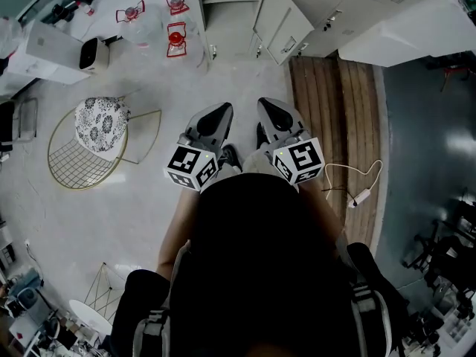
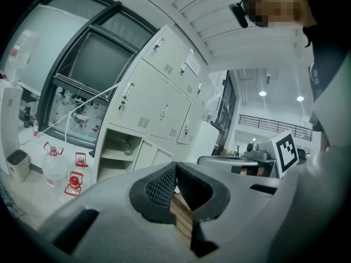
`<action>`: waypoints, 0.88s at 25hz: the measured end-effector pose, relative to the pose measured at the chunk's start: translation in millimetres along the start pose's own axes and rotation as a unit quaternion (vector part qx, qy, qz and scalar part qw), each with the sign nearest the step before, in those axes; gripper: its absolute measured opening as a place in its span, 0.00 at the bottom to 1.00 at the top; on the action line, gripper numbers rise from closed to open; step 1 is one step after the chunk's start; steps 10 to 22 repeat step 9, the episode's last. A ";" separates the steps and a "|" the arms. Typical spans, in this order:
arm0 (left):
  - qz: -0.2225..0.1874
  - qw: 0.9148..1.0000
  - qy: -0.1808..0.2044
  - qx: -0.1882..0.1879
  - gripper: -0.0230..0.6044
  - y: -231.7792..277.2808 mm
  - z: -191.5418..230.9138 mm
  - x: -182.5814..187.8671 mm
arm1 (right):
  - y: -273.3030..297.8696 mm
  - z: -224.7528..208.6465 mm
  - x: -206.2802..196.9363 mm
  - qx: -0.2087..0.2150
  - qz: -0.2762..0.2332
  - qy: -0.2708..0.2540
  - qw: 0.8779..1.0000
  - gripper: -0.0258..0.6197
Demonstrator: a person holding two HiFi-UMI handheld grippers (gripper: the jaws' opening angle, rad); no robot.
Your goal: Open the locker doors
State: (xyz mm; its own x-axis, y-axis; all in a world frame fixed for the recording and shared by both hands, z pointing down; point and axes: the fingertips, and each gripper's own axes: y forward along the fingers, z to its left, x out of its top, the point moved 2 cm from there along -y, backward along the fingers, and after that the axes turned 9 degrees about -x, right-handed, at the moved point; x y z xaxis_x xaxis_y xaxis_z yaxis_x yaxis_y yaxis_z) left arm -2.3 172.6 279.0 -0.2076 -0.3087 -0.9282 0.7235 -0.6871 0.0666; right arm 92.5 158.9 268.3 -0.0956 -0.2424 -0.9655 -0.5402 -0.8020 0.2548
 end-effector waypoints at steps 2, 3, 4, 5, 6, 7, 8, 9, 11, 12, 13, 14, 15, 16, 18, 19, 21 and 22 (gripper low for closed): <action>0.000 1.000 -0.001 0.001 0.07 0.8 0.8 -0.2 | 0.5 -0.7 -0.5 0.000 0.001 0.000 1.000 0.04; 0.001 1.000 -0.001 0.001 0.07 1.1 1.1 -0.4 | 0.8 -1.0 -1.0 0.000 0.003 -0.001 1.000 0.04; 0.001 1.000 -0.002 0.001 0.07 1.5 1.2 -0.7 | 0.9 -1.4 -1.6 0.000 0.004 -0.001 1.000 0.04; 0.001 1.000 -0.002 0.001 0.07 2.0 1.2 -1.1 | 0.9 -2.0 -2.3 0.000 0.005 -0.001 1.000 0.04; 0.001 1.000 -0.002 0.001 0.07 2.5 1.1 -1.5 | 0.8 -2.7 -3.0 0.000 0.007 -0.001 1.000 0.04; 0.001 1.000 -0.002 0.001 0.07 3.1 0.8 -2.0 | 0.6 -3.6 -3.6 0.000 0.008 -0.002 1.000 0.04; 0.001 1.000 -0.002 0.001 0.07 3.7 0.6 -2.4 | 0.4 -4.5 -4.2 0.000 0.009 -0.002 1.000 0.04; 0.002 1.000 -0.002 0.002 0.07 4.3 0.3 -2.9 | 0.2 -5.4 -4.8 0.000 0.010 -0.003 1.000 0.04; 0.002 1.000 -0.002 0.002 0.07 4.3 0.3 -2.9 | 0.2 -5.4 -4.8 0.000 0.010 -0.003 1.000 0.04; 0.002 1.000 -0.002 0.002 0.07 4.3 0.3 -2.9 | 0.2 -5.4 -4.8 0.000 0.010 -0.003 1.000 0.04; 0.002 1.000 -0.002 0.002 0.07 4.3 0.3 -2.9 | 0.2 -5.4 -4.8 0.000 0.010 -0.003 1.000 0.04; 0.002 1.000 -0.002 0.002 0.07 4.3 0.3 -2.9 | 0.2 -5.4 -4.8 0.000 0.010 -0.003 1.000 0.04; 0.002 1.000 -0.002 0.002 0.07 4.3 0.3 -2.9 | 0.2 -5.4 -4.8 0.000 0.010 -0.003 1.000 0.04; 0.002 1.000 -0.002 0.002 0.07 4.3 0.3 -2.9 | 0.2 -5.4 -4.8 0.000 0.010 -0.003 1.000 0.04; 0.002 1.000 -0.002 0.002 0.07 4.3 0.3 -2.9 | 0.2 -5.4 -4.8 0.000 0.010 -0.003 1.000 0.04; 0.002 1.000 -0.002 0.002 0.07 4.3 0.3 -2.9 | 0.2 -5.4 -4.8 0.000 0.010 -0.003 1.000 0.04; 0.002 1.000 -0.002 0.002 0.07 4.3 0.3 -2.9 | 0.2 -5.4 -4.8 0.000 0.010 -0.003 1.000 0.04; 0.002 1.000 -0.002 0.002 0.07 4.3 0.3 -2.9 | 0.2 -5.4 -4.8 0.000 0.010 -0.003 1.000 0.04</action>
